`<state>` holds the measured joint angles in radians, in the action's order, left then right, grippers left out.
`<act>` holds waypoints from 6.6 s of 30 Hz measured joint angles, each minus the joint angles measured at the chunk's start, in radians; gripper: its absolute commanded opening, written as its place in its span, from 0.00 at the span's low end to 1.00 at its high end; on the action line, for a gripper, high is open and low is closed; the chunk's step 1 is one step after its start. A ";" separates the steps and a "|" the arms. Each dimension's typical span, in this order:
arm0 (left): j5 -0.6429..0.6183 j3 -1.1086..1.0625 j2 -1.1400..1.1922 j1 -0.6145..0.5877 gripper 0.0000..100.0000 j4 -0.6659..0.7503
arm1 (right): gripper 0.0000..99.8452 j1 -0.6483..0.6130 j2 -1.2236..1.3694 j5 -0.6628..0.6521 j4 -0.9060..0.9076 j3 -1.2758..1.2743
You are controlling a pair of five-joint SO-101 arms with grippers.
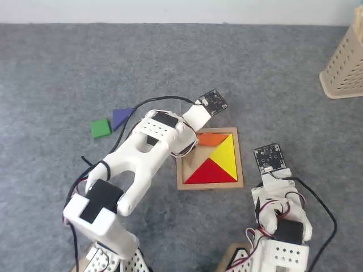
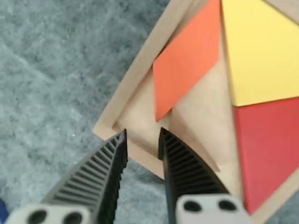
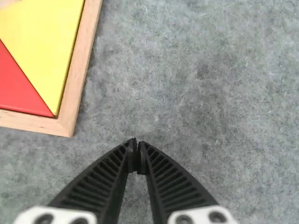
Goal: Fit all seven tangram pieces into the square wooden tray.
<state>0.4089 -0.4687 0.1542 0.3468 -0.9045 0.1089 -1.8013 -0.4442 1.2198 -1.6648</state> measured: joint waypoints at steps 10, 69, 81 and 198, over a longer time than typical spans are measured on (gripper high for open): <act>-0.003 0.018 0.028 0.077 0.10 0.017 | 0.01 0.000 0.000 0.000 0.000 0.000; -0.034 -0.061 -0.215 -0.054 0.10 -0.133 | 0.01 0.000 0.000 0.000 0.000 0.000; -0.038 -0.068 -0.097 -0.025 0.10 -0.100 | 0.01 0.000 0.000 0.000 0.000 0.000; -0.077 0.542 0.388 0.086 0.10 -0.186 | 0.01 0.000 0.000 0.000 0.000 0.000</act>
<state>0.3322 0.0729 0.5424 0.4327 -1.0902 0.1089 -1.8013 -0.4442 1.2198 -1.6648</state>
